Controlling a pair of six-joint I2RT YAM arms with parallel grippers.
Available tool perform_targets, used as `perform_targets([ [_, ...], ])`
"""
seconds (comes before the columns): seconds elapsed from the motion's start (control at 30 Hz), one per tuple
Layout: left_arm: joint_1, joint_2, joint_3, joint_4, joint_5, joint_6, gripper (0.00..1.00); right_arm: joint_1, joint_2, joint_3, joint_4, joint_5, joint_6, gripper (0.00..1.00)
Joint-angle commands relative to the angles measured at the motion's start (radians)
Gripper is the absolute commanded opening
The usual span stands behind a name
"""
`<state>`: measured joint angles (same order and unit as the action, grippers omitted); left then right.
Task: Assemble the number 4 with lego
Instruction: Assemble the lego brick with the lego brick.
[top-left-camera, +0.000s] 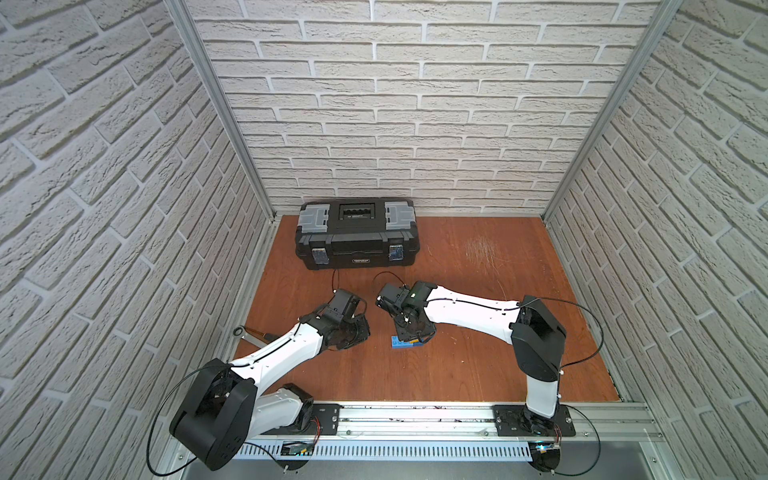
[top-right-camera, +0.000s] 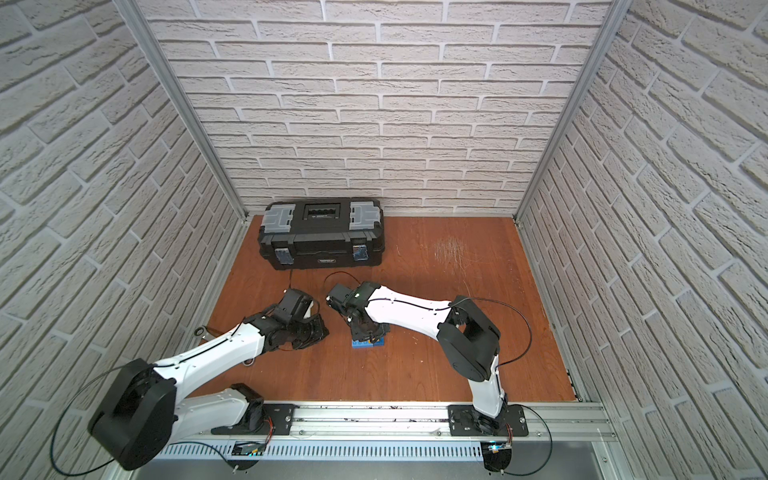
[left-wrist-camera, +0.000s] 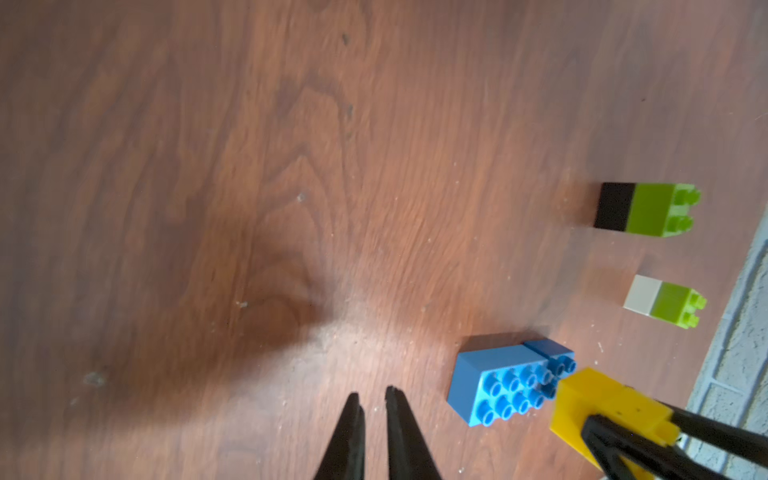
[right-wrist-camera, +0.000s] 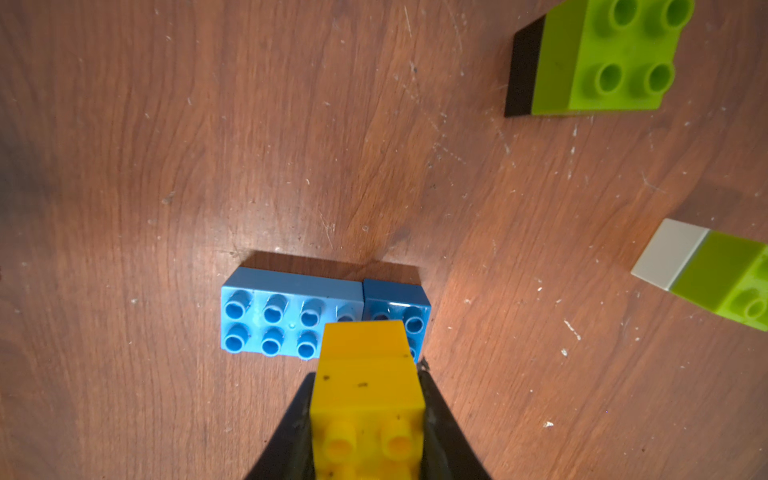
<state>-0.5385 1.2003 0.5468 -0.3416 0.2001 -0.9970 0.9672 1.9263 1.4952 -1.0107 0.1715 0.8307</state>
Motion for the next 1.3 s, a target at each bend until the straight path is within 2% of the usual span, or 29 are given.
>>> perform_targets([
  [0.0, 0.005, 0.020, -0.010, 0.007, 0.021, 0.023, 0.15, 0.010, 0.020, 0.012, -0.015, 0.010, 0.031, 0.02],
  [0.63, 0.005, 0.062, 0.005, 0.015, 0.035, 0.042, 0.15, 0.009, 0.045, -0.002, 0.004, 0.006, 0.068, 0.02],
  [0.9, 0.005, 0.065, 0.003, 0.019, 0.035, 0.041, 0.15, 0.011, 0.074, -0.159, 0.130, 0.014, 0.097, 0.02],
  [1.0, 0.005, 0.064, 0.002, 0.020, 0.036, 0.039, 0.15, 0.014, 0.104, -0.196, 0.122, 0.035, 0.120, 0.02],
  [1.27, 0.003, 0.064, -0.003, 0.028, 0.038, 0.037, 0.15, -0.003, 0.223, -0.215, 0.119, -0.080, 0.120, 0.02],
])
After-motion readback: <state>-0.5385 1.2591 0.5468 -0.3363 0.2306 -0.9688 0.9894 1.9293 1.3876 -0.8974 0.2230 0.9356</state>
